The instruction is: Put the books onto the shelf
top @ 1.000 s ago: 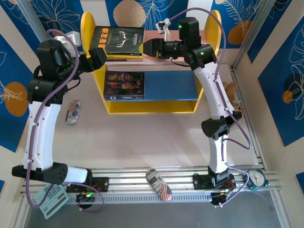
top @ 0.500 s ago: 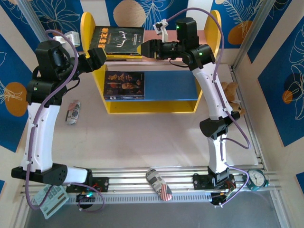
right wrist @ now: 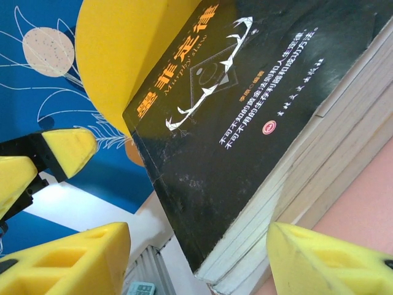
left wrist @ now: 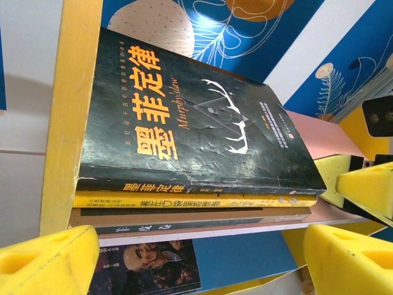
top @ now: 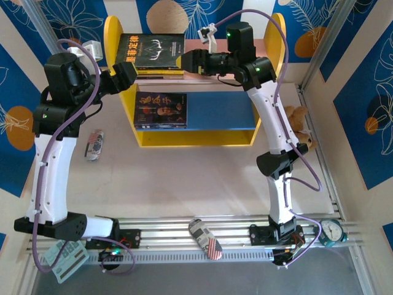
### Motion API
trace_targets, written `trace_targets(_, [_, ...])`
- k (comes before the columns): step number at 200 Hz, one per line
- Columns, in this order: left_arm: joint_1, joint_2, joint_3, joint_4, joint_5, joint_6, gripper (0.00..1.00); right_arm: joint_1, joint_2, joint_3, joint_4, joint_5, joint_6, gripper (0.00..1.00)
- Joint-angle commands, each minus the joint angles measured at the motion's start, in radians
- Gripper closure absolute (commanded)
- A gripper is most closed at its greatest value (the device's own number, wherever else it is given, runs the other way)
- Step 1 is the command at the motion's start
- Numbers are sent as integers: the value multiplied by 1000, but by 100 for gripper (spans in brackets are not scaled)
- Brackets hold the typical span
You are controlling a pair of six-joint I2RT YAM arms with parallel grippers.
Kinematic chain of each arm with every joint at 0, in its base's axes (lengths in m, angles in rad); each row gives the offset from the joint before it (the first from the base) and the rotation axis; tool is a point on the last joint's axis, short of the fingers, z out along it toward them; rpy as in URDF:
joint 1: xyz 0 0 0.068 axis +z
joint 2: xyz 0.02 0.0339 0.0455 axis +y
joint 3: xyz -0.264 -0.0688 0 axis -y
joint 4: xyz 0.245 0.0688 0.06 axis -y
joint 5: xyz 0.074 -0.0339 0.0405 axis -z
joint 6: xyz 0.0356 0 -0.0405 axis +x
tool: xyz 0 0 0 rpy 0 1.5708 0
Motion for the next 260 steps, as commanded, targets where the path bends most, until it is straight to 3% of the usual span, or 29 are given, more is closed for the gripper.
trace_targets(1, [4, -23, 19, -1, -4, 14, 14, 8, 37, 28, 18, -4, 14, 38])
trace_targets(126, [4, -21, 4, -7, -1, 19, 14, -6, 20, 18, -27, -25, -22, 38])
trace_targets(189, [4, -21, -3, 4, 6, 13, 14, -7, 17, 2, 16, -129, -4, 38])
trace_targets(260, [4, -19, -2, 8, 6, 16, 14, -5, 13, 8, 14, -146, 4, 38])
